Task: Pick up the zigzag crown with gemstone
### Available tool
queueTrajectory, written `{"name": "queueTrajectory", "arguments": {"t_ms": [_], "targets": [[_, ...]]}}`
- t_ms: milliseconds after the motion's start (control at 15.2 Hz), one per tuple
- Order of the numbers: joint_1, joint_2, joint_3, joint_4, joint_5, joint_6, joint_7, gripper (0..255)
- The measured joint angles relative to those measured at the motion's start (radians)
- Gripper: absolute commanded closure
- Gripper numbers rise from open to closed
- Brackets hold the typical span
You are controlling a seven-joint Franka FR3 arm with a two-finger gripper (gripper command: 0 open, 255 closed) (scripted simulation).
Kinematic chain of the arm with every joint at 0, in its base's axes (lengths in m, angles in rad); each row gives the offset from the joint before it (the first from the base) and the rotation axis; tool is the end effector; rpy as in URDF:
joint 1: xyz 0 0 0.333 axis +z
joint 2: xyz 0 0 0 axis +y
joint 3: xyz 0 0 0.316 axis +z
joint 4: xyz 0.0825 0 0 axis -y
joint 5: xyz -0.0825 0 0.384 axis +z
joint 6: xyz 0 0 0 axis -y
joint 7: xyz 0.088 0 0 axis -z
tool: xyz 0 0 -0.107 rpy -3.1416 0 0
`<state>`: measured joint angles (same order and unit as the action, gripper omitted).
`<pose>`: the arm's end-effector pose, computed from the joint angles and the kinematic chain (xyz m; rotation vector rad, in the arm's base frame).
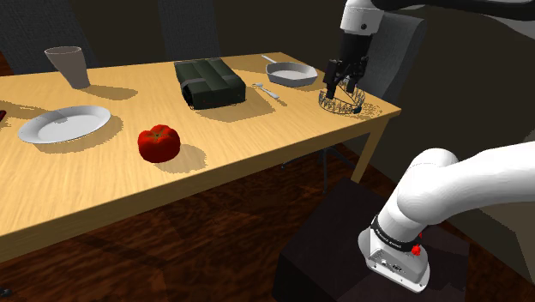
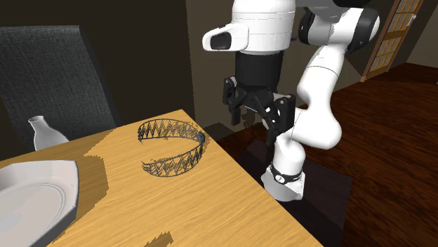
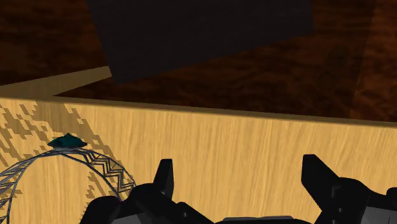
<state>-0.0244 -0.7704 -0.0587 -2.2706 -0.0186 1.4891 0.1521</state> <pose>0.3018 -0.0339 0.6181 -3.1009 0.3422 0.0202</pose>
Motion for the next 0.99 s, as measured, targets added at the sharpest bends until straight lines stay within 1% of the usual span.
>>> {"name": "queueTrajectory", "arguments": {"t_ms": [132, 396, 726, 858, 990], "targets": [[-0.002, 0.017, -0.005, 0.008, -0.008, 0.004, -0.007, 0], [-0.021, 0.11, -0.049, 0.045, -0.069, 0.031, -0.065, 0], [-0.04, 0.281, -0.101, 0.137, -0.138, 0.074, -0.134, 0], [-0.048, 0.314, -0.116, 0.149, -0.157, 0.087, -0.155, 0], [-0.05, 0.324, -0.121, 0.134, -0.162, 0.109, -0.157, 0]]}}
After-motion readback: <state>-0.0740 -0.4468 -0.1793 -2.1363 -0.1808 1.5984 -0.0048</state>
